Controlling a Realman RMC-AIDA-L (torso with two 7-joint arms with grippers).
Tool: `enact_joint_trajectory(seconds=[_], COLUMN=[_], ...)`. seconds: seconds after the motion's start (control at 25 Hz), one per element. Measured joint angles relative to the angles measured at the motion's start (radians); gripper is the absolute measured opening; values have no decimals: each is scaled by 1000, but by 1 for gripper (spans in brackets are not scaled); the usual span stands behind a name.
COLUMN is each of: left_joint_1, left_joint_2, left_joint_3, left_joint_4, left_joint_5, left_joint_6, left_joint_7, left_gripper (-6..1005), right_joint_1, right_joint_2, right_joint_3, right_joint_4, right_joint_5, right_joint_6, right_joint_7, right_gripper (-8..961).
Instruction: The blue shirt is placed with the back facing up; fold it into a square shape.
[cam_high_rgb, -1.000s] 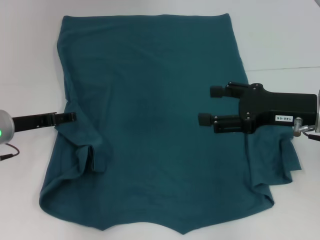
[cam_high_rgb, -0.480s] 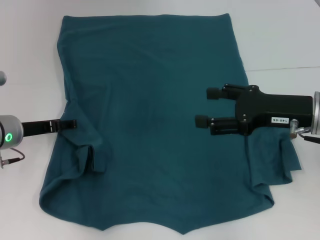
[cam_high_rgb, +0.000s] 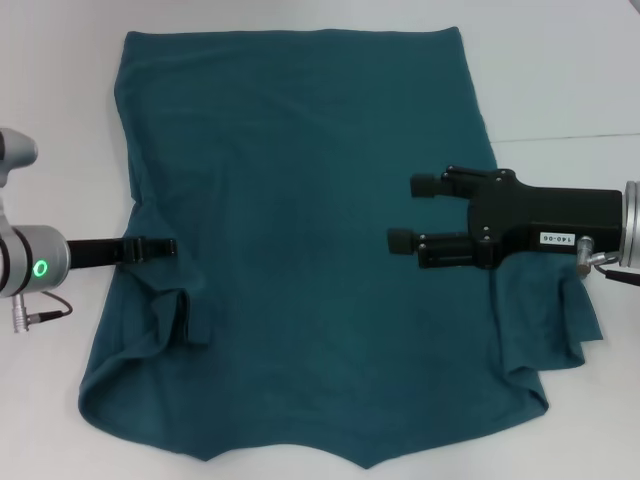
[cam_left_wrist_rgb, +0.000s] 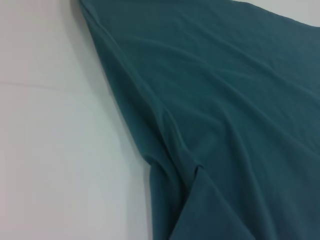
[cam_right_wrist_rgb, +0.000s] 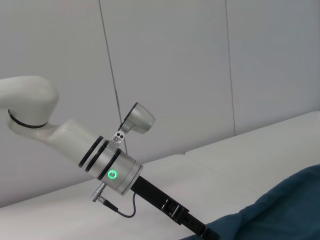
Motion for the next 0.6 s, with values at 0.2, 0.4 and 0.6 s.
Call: enact_joint_trajectory(seconds=[0.2, 0.4, 0.6], left_joint_1=[-5, -4, 3], left_joint_2=[-4, -3, 0], left_joint_3=[0, -3, -9], left_joint_4=[-1, 5, 9], left_joint_5=[1, 0, -5], left_joint_6=[-2, -4, 1], left_joint_7=[5, 8, 6], left_gripper=[904, 854, 826], right_joint_1=[0, 0, 6], right_joint_2=[0, 0, 1], right_joint_3=[0, 0, 0], right_joint_4=[0, 0, 0], right_joint_5=[0, 0, 0], right_joint_6=[8, 11, 16], right_joint_7=[0, 0, 0], right_gripper=[940, 940, 940])
